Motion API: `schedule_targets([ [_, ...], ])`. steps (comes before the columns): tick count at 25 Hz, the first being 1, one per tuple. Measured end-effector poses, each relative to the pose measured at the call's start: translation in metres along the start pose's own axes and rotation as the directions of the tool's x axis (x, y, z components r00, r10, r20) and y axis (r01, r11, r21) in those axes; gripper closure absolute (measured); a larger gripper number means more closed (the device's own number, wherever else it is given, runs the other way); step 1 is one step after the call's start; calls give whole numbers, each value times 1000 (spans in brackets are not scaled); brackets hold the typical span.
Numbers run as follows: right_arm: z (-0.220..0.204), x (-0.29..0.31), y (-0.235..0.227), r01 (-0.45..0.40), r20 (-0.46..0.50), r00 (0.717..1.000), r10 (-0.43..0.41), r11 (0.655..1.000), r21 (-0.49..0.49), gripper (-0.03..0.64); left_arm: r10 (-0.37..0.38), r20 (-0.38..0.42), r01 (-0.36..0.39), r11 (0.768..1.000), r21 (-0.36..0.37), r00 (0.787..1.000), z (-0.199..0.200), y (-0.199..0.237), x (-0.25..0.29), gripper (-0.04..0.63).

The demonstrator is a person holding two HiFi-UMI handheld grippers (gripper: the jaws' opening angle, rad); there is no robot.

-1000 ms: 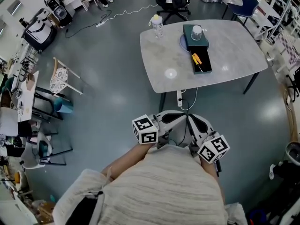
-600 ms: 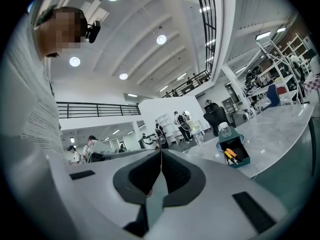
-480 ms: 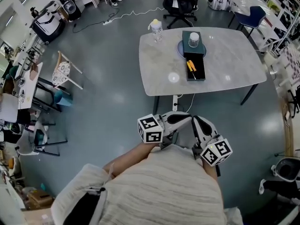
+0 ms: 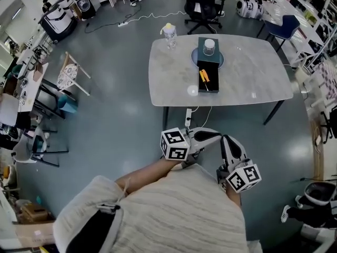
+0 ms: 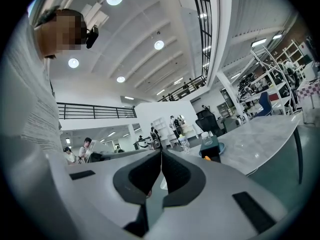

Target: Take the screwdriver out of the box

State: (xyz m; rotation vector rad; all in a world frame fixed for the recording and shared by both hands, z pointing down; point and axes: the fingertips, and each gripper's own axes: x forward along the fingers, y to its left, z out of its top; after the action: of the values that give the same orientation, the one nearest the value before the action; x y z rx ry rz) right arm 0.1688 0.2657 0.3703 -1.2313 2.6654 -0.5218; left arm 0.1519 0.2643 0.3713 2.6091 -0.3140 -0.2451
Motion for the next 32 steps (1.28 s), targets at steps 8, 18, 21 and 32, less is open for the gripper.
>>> schedule_targets([
  [8,1,-13,-27,0,3,1000,0,1000,2,604,8,-28,-8,1000,-14,1000,-12,5,28,580],
  [18,13,-6,-51,19,27,999,-19,1000,9,604,-12,-45,12,1000,0,999,-3,20,49,580],
  [21,13,2,-60,31,13,999,-31,1000,4,604,-19,-37,18,1000,-17,999,-1,31,53,580],
  [32,14,91,-99,22,-55,998,-21,1000,6,604,9,-15,-10,998,-56,1000,35,121,48,580],
])
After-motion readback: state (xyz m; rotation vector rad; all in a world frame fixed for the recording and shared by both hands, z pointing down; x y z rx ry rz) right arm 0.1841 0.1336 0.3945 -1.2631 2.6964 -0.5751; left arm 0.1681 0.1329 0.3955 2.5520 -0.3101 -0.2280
